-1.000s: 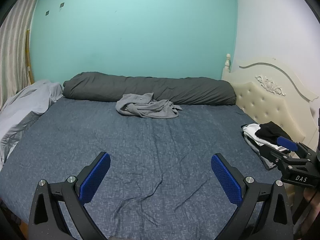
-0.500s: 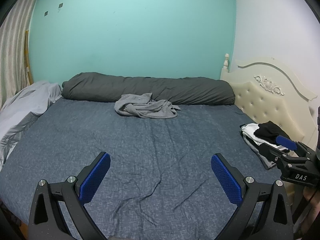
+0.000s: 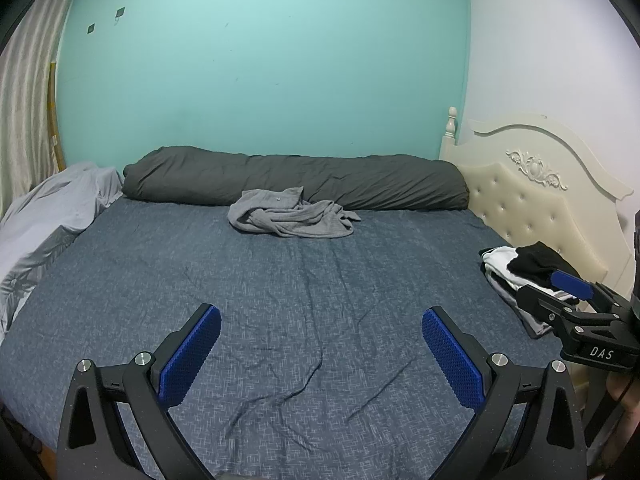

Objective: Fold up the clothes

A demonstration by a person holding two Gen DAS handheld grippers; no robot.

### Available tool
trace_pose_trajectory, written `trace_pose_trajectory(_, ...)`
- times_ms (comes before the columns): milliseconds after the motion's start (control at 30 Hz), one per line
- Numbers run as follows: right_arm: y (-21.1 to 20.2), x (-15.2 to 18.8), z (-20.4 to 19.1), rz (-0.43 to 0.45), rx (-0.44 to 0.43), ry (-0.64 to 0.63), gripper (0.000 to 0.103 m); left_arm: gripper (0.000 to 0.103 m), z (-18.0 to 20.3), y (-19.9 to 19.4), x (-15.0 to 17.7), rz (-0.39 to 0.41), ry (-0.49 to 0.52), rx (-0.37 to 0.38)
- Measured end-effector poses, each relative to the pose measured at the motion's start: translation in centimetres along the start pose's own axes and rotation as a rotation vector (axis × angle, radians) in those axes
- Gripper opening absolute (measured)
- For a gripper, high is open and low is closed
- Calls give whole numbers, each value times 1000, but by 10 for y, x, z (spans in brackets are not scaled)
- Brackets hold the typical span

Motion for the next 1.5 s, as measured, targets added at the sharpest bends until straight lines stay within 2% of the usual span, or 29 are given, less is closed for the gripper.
trace_pose_trajectory(1033, 4, -1, 4, 2, 3, 9, 103, 103, -1, 3, 1, -1, -2, 3)
trace_pose_trajectory(1267, 17, 4, 9, -26, 8, 27, 103, 103, -10, 20, 1, -16, -7, -11)
trace_pose_trajectory(1500, 57, 7, 14, -72, -18, 37, 103, 103, -27, 59, -2, -40, -23, -20)
Point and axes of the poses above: each gripper's, at about its wrist camera, not at the fingertips, and y roughly the way its jaws point, z to its right, x to its underside, the point moved 10 cm from there along y, roughly the way its jaws point
